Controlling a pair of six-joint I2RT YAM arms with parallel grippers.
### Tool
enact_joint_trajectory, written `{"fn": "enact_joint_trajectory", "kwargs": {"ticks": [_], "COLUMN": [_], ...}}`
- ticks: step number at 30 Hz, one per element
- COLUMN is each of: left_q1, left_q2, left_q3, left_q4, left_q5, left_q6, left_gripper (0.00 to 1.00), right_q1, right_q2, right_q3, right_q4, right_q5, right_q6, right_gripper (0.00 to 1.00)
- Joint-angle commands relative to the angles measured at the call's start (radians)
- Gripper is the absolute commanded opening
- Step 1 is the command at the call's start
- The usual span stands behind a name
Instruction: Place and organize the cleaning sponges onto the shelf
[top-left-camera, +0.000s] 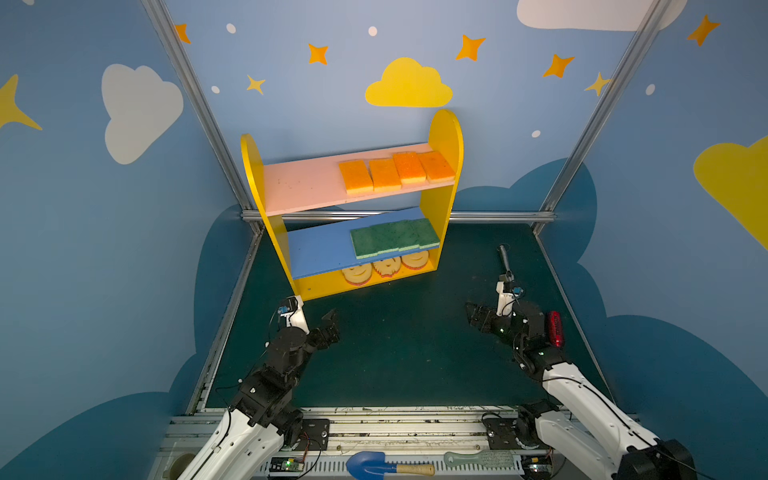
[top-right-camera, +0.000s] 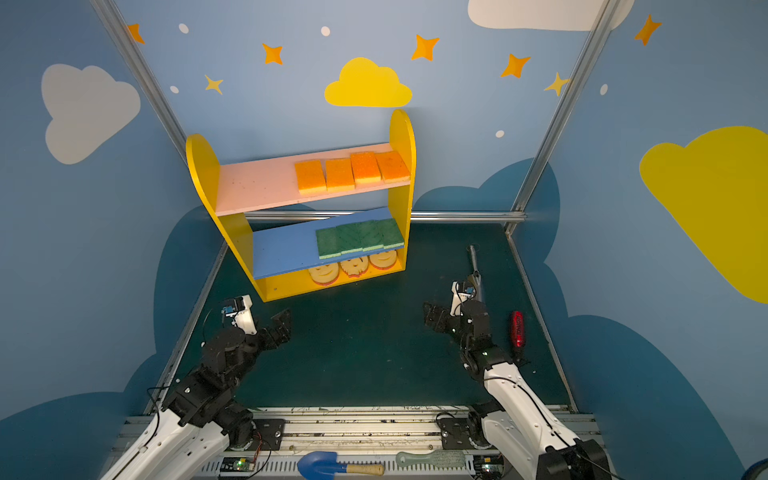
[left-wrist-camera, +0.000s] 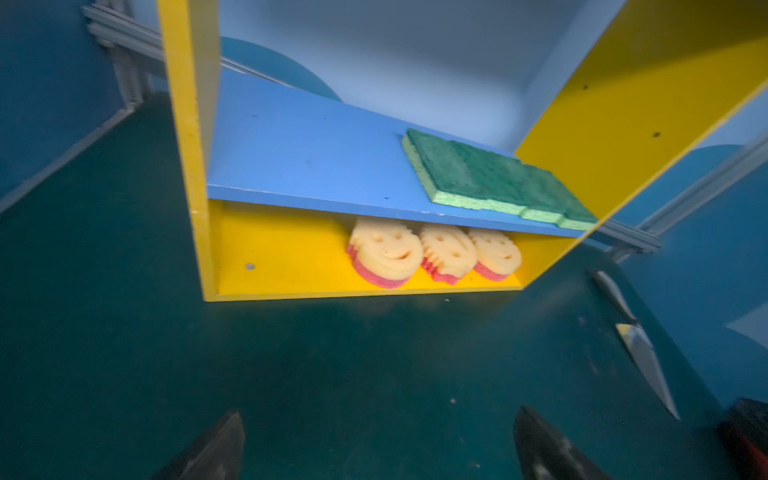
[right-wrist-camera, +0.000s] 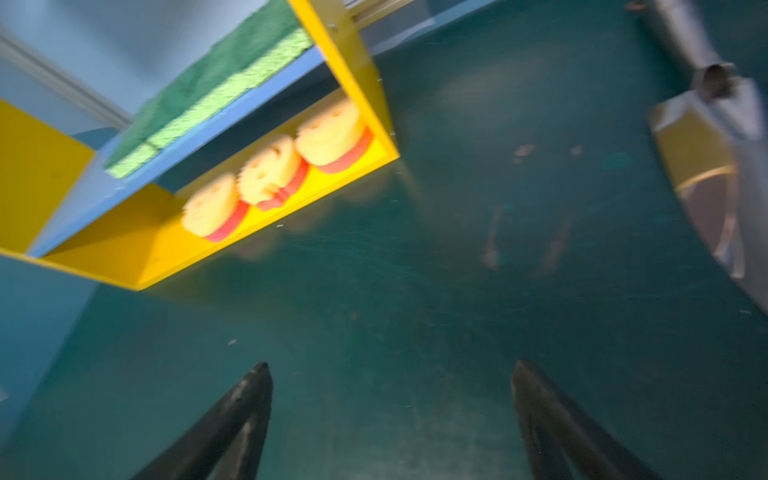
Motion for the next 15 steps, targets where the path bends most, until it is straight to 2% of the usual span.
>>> {"fn": "enact_joint_trajectory", "kwargs": {"ticks": [1,5,9,11,13,15], "left_q1": [0.104,0.276,0.452,0.548,0.571,0.572], "left_q2": [0.068,0.210,0.392,0.517,0.618,0.712], "left_q3": [0.067,0.063,-0.019,-0.014,0.048,0.080], "left_q4": [-0.016,0.075,0.353,0.454,0.442,0.484], "left_q5": [0.010,0.114,0.248,0.332,0.334,0.327], "left_q6": [0.061,0.088,0.110,0.090,0.145,0.219], "left_gripper": [1.00,1.00,1.00,1.00,1.00,1.00], "right_q1": [-0.003,-0.025,-0.056,-0.071,-0.083,-0.109], "right_q2": [0.032,0.144,0.253,0.281,0.280,0.287], "right_q3": [0.012,0.082,0.117,0.153,0.173,0.171], "right_q4": [0.123,0.116,0.182,0.170,0.134,0.123], "right_q5": [0.141,0.211,0.301,0.347,0.401,0.429], "right_q6": [-0.007,-0.085,-0.104,-0.182,-0.280,-0.303], "right_gripper": [0.97,0.97,0.97,0.98,0.98,0.98]}}
